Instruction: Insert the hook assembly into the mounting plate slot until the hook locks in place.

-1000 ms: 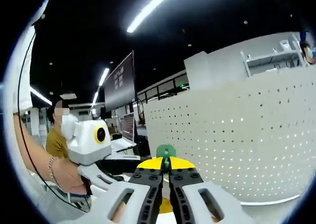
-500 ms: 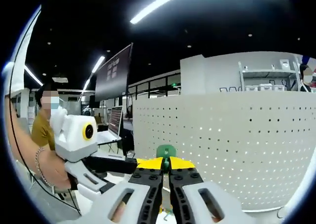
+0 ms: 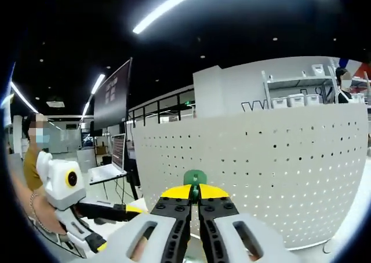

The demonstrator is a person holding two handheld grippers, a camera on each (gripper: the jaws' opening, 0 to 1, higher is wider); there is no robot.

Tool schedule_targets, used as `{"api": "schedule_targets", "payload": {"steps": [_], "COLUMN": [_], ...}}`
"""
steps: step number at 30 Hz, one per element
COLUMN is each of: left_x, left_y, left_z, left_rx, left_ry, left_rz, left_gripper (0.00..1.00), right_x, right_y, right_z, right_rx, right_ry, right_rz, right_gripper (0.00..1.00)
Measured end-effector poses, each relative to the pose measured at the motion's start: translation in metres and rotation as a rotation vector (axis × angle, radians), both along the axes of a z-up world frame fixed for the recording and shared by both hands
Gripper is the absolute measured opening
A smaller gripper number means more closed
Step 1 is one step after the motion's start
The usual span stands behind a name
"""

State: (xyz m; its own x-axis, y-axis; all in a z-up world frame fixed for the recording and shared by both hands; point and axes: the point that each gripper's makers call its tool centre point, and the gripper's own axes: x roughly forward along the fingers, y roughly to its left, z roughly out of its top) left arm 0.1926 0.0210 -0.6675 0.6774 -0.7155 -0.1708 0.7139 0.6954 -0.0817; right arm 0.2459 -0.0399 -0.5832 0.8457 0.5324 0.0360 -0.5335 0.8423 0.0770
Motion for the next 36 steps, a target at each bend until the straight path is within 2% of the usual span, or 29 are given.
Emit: {"api": "schedule_targets", "payload": {"steps": [2, 19, 26, 36], "left_x": [-0.002, -0.015, -0.024, -0.033], "left_y": [0.003, 0.018, 0.023, 0.031], "left_z": [-0.001, -0.025, -0.04, -0.049], "left_rx": [-0.011, 0.032, 0.061, 0.085], "left_ry": [0.003, 0.045, 0.079, 0.098], "left_rz": [0.004, 0.017, -0.002, -0.019], "left_gripper": [0.68, 0.69, 0.68, 0.67], "right_x": [0.004, 0.031, 0.044, 0.06], "right_y": [-0.003, -0.013, -0.015, -0.02], "right_z": [0.002, 0.017, 0.021, 0.029], "right_rx": [0.005, 0.029, 0.034, 0.043], "right_ry": [-0.001, -0.035, -0.038, -0.058], "right_rz": [-0.011, -0.073, -0.094, -0.122], "right_gripper": [0.0, 0.0, 0.0, 0.01]}}
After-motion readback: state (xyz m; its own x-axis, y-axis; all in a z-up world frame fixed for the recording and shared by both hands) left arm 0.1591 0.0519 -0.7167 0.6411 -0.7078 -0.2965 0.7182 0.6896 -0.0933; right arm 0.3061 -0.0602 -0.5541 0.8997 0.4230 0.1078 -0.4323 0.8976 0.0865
